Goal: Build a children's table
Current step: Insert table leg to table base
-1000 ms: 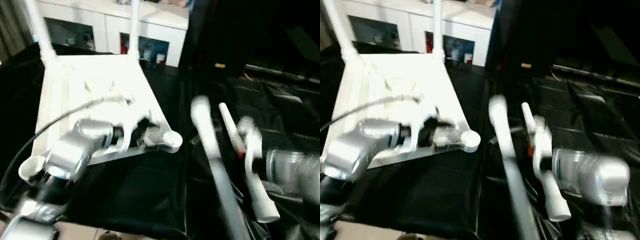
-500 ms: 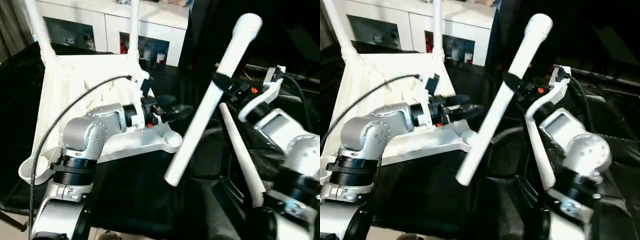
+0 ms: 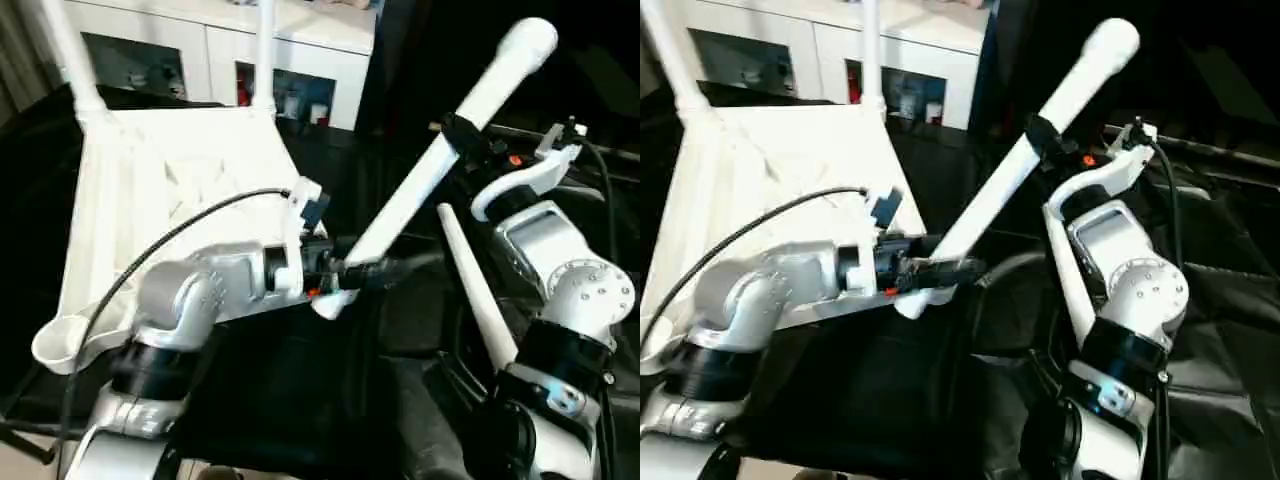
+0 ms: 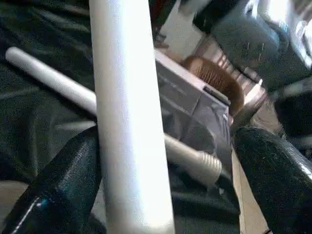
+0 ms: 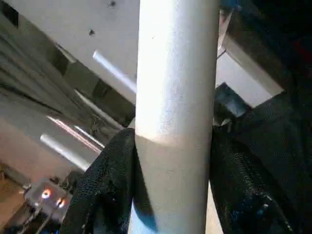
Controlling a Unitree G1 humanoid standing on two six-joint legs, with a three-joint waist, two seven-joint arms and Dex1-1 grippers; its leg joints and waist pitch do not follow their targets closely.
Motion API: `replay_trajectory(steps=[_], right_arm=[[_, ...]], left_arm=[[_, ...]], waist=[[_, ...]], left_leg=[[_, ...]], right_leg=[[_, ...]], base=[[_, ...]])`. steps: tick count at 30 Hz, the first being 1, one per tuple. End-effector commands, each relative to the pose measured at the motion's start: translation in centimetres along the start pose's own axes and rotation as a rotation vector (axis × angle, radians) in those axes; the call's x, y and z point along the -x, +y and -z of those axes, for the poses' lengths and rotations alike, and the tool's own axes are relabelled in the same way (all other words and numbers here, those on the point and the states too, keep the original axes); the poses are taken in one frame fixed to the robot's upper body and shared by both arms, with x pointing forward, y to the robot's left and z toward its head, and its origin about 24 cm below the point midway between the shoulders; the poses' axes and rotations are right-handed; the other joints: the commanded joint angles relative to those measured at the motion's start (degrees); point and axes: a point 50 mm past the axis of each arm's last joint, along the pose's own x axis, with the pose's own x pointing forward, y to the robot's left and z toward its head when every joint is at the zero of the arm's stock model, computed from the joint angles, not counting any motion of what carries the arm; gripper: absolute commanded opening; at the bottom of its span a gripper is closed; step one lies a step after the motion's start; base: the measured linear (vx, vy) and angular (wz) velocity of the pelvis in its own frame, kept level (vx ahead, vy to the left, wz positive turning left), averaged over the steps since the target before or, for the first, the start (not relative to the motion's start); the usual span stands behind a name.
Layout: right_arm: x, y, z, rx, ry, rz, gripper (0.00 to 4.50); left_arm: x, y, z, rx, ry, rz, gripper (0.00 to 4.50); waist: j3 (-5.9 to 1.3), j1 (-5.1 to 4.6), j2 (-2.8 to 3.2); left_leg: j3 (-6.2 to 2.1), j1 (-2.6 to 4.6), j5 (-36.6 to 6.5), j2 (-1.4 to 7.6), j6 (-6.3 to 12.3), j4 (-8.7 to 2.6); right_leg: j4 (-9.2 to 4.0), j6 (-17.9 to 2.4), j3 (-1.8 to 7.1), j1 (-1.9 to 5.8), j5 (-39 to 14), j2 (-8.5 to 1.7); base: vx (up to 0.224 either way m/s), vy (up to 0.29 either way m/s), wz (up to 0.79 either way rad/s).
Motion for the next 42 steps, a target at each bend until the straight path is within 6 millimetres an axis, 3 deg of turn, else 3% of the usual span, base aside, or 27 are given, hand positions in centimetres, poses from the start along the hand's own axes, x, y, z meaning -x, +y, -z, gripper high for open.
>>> replay_trajectory(steps=[1, 8, 10, 15, 18, 19, 22, 36, 37, 40, 42], right_arm=[[-0.2, 0.5, -0.9, -0.001, -0.040, -0.008, 1.75], [-0.4, 0.7, -0.9, -0.001, -0.039, -0.010, 1.75], [-0.5, 0.6, -0.8, -0.006, -0.039, -0.009, 1.75], [-0.5, 0.4, -0.6, -0.011, -0.036, 0.003, 1.75], [-0.5, 0.3, -0.5, -0.015, -0.035, 0.006, 1.75], [-0.5, 0.3, -0.5, -0.017, -0.035, 0.008, 1.75], [-0.6, 0.3, -0.4, -0.017, -0.033, 0.006, 1.75], [-0.9, 0.0, -0.4, -0.007, -0.050, 0.031, 1.75], [-0.9, 0.0, -0.4, -0.005, -0.053, 0.027, 2.31], [-0.8, -0.1, -0.7, -0.008, -0.077, 0.025, 2.50], [-0.8, -0.1, -0.9, 0.016, -0.086, 0.035, 2.78]], left_arm=[[-0.4, 0.1, 0.0, -0.019, 0.000, -0.030, 4.50], [0.2, 1.0, -0.2, -0.007, -0.015, -0.091, 3.94], [0.5, 1.1, -0.4, -0.001, -0.032, -0.105, 3.78], [0.8, 1.3, -0.2, 0.002, -0.028, -0.108, 3.32], [0.8, 1.3, -0.1, -0.001, -0.020, -0.114, 3.26], [0.9, 1.4, 0.0, -0.003, -0.015, -0.124, 2.87], [1.0, 1.4, 0.1, 0.001, -0.011, -0.126, 2.78], [1.5, 1.5, -0.3, -0.002, -0.034, -0.120, 1.60], [1.6, 1.6, -0.4, -0.003, -0.035, -0.120, 1.51], [1.9, 1.7, -0.8, -0.008, -0.052, -0.127, 1.45], [2.1, 1.7, -0.9, -0.009, -0.055, -0.123, 1.43]], waist=[[-3.72, -0.14, 0.84], [-3.78, -0.09, 0.91], [-3.81, -0.13, 0.68], [-3.93, -0.06, 0.88], [-3.96, 0.02, 0.71], [-3.97, -0.02, 0.75], [-3.97, 0.03, 0.78], [-3.93, -0.03, 0.84], [-3.93, -0.04, 0.82], [-3.94, -0.04, 0.70], [-3.94, 0.00, 1.09]], left_leg=[[0.56, 1.04, -15.3, -0.01, -4.89, -4.49], [0.55, 0.92, -14.6, -0.10, -4.78, -4.46], [0.58, 0.86, -14.0, -0.09, -4.73, -4.45], [0.67, 0.94, -11.8, -0.04, -4.53, -4.43], [0.75, 0.94, -10.7, -0.04, -4.31, -4.40], [0.77, 0.93, -10.3, -0.04, -4.31, -4.37], [0.81, 1.00, -10.0, -0.03, -4.17, -4.36], [0.78, 1.01, -11.4, -0.03, -4.63, -4.40], [0.77, 0.97, -11.2, -0.03, -4.55, -4.41], [0.80, 0.96, -10.8, -0.05, -4.40, -4.38], [0.78, 1.02, -10.8, -0.07, -4.46, -4.37]], right_leg=[[-4.68, -2.9, 1.05, 2.14, -17.8, -1.19], [-4.58, -2.6, 1.04, 2.23, -17.4, -1.16], [-4.54, -2.7, 1.04, 2.27, -16.6, -1.14], [-4.13, -3.9, 1.04, 2.45, -12.6, -1.10], [-3.94, -4.3, 1.07, 2.55, -11.2, -1.11], [-3.90, -4.4, 1.07, 2.57, -10.6, -1.08], [-3.79, -4.6, 1.10, 2.62, -9.9, -1.05], [-4.00, -4.2, 1.11, 2.55, -11.9, -1.14], [-3.94, -4.3, 1.10, 2.59, -11.4, -1.12], [-3.89, -4.5, 1.11, 2.63, -10.9, -1.09], [-3.84, -4.5, 1.12, 2.62, -10.6, -1.06]], base=[[0.000, 0.000, 0.00], [0.000, 0.000, 0.00], [0.000, 0.000, 0.00], [0.000, 0.000, 0.00], [0.000, 0.000, 0.00], [0.000, 0.000, 0.00], [0.000, 0.000, 0.00], [0.000, 0.000, 0.00], [0.000, 0.000, 0.00], [0.000, 0.000, 0.00], [0.000, 0.000, 0.00]])
